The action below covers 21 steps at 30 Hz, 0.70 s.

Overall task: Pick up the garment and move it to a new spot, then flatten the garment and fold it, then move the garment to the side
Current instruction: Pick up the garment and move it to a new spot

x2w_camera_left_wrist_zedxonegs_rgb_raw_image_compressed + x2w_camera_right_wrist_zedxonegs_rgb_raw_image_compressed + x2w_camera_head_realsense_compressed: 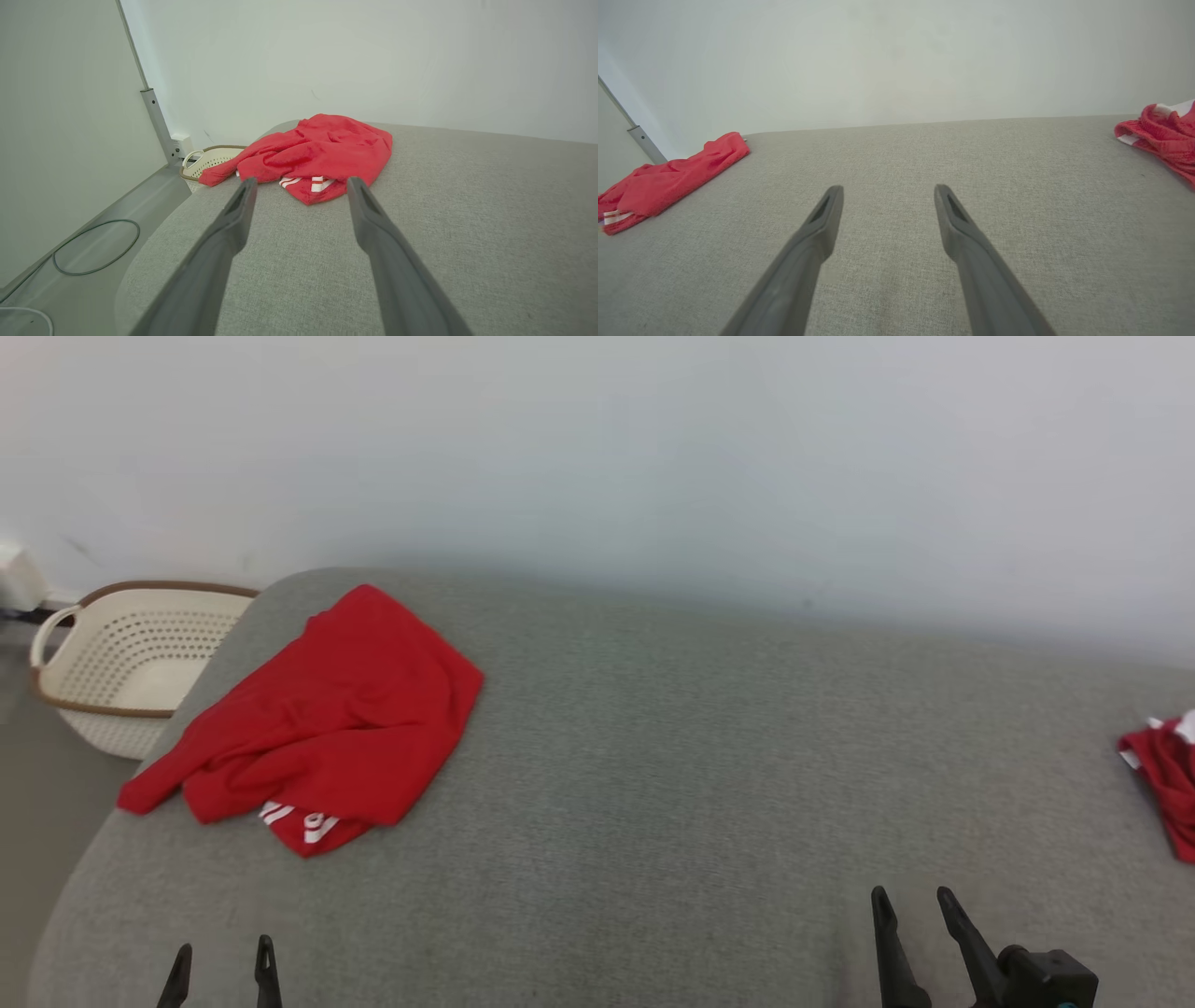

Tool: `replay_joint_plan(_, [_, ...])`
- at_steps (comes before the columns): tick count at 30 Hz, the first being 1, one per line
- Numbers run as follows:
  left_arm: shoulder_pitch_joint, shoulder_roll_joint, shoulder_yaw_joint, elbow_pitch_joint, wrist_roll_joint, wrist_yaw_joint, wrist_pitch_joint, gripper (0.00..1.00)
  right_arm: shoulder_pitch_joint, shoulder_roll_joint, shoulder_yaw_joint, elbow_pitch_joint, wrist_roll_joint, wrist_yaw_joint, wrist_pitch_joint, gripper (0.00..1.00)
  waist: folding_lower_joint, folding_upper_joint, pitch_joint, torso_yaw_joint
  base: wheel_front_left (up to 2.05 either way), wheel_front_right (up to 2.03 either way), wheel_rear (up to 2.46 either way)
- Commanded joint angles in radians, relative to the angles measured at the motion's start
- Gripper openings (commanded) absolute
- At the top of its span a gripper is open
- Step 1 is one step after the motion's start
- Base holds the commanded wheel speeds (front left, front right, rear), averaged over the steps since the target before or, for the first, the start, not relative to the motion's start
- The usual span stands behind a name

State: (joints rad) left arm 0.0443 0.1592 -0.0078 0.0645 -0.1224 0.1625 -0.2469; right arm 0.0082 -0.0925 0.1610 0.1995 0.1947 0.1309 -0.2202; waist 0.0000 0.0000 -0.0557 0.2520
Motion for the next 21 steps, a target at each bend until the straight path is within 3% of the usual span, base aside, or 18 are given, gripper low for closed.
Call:
replay_joint_plan(1, [0.022,0.005,0.002,-0.010,0.004,0.009,0.007,1.00,-0.009,0.001,0.009,0.005,0.010,0.000,-0.008,1.00,0.0000,0.0000,-0.010,0.062,0.00,0.00,0.00])
replay_joint_plan(13, [0.038,0.018,0.004,-0.035,0.001,0.029,0.024,1.00,-0.017,0.012,0.033,0.028,0.017,0.000,-0.019,1.00,0.0000,0.0000,-0.023,0.176,0.00,0.00,0.00])
replay_joint_plan(21, [0.048,0.026,0.017,-0.049,-0.006,0.042,0.028,1.00,-0.027,0.015,0.051,0.036,0.022,0.000,-0.024,1.00,0.0000,0.0000,-0.023,0.201,0.00,0.00,0.00])
